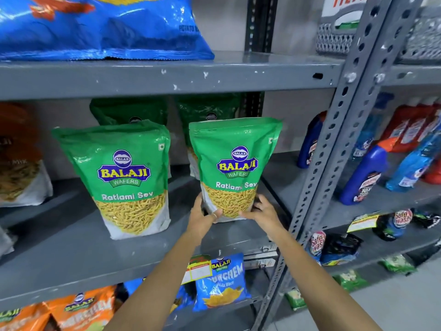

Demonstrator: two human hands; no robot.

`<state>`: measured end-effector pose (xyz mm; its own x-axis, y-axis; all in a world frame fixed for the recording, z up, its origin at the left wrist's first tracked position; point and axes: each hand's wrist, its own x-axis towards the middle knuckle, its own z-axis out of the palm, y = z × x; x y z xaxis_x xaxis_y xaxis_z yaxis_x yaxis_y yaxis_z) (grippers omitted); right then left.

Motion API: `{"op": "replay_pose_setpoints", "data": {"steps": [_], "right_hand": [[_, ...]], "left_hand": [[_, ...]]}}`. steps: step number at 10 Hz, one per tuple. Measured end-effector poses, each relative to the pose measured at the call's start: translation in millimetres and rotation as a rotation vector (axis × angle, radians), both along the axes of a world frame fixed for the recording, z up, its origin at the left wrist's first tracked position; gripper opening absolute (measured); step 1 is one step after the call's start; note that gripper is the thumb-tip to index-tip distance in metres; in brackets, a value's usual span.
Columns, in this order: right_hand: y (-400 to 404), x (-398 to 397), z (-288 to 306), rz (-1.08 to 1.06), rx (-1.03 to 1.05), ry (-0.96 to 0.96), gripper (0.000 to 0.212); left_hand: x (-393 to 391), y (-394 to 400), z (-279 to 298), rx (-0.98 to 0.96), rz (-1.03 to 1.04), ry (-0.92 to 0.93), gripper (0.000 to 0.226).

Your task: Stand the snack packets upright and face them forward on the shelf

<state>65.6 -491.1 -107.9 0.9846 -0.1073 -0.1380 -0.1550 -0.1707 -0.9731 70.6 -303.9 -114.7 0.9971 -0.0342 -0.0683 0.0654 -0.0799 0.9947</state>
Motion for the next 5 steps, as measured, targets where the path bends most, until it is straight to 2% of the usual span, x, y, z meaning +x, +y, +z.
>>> {"op": "replay_pose_setpoints", "data": {"steps": [2, 3, 4, 5], "right_hand": [[2.9, -5.2, 3.4, 0.036, -0.02, -0.04, 0.072], [11.7, -12.9, 1.5, -0.069, -0.098, -0.113, 0.074], [38.3, -29.2, 12.3, -0.399, -0.252, -0.391, 0.054], [56.1, -35.2, 20.1, -0.454, -0.345, -0.563, 0.041]], "left_hand": [[-9.3, 7.3, 7.1, 0.035, -0.023, 0.017, 0.07], [-16.7, 7.5, 14.4, 0.026, 0.007, 0.039, 0.074], [-32.1, 14.5, 28.4, 0.088, 0.239, -0.097, 0.053], [-38.7, 25.9, 34.4, 0.15, 0.366, -0.281, 0.029]]}}
